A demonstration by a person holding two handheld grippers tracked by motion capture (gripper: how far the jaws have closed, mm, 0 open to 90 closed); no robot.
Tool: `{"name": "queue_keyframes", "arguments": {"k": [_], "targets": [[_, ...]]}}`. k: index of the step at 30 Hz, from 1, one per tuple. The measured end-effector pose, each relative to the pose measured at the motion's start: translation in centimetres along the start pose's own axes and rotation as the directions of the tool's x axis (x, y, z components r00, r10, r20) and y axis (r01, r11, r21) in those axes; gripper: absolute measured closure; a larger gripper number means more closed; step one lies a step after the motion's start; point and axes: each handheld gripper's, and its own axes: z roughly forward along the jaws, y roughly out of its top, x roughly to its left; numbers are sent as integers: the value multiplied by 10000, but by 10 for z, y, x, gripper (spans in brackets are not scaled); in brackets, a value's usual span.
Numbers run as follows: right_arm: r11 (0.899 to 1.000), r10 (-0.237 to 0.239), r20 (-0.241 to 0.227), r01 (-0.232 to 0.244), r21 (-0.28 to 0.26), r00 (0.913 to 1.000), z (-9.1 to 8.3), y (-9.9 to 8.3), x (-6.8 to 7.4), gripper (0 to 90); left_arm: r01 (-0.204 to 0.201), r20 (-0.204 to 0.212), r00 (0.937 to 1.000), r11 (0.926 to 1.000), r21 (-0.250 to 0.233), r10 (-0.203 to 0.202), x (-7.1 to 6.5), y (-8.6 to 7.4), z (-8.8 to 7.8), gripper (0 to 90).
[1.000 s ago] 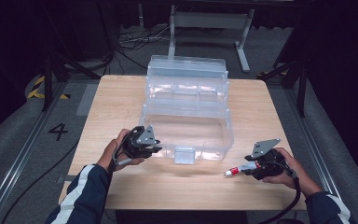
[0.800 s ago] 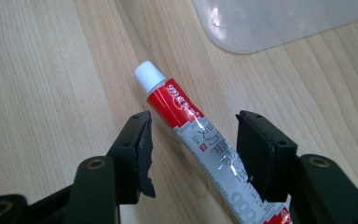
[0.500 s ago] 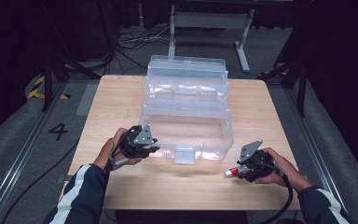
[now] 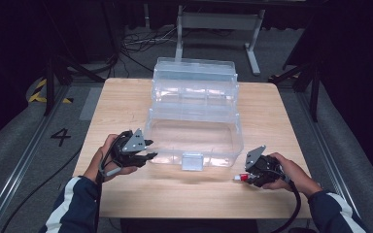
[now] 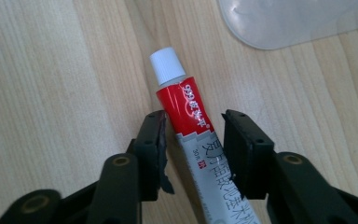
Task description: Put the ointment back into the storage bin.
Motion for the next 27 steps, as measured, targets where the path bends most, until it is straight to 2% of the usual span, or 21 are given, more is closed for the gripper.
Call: {"name": "queue_keyframes", "arguments": {"k": [2,7,12,14,18,20,23,27], "targets": [[9999,71,-27,-71,-92,10000,0,0,-1,640,114,-72,9999,9999,-44,-114,0,-5,-4,540],[9999,135,-19,-135,71,9999,3,1,-2,660,533,-400,9978,9982,291,-521,1,-25,-11,500],[9998,129,51,-130,174,9999,4,1,-2,703,700,-555,9964,9927,984,-648,1,-44,-6,463],[9996,206,22,-206,176,9998,4,1,-2,706,914,-502,9950,9884,1216,-859,0,-54,-2,443],[9995,296,40,-297,135,9996,4,0,-2,708,1296,-478,9911,9822,1360,-1242,-1,-70,3,405],[9993,350,37,-351,139,9994,3,-1,-3,709,1297,-265,9915,9806,1467,-1272,-2,-78,7,433],[9984,549,91,-548,-102,9985,1,-5,-5,709,1296,23,9913,9783,1619,-1317,-3,-85,9,414],[9957,879,219,-872,-322,9959,-4,-12,-9,710,1729,97,9843,9731,1525,-1764,-2,-92,13,359]]}}
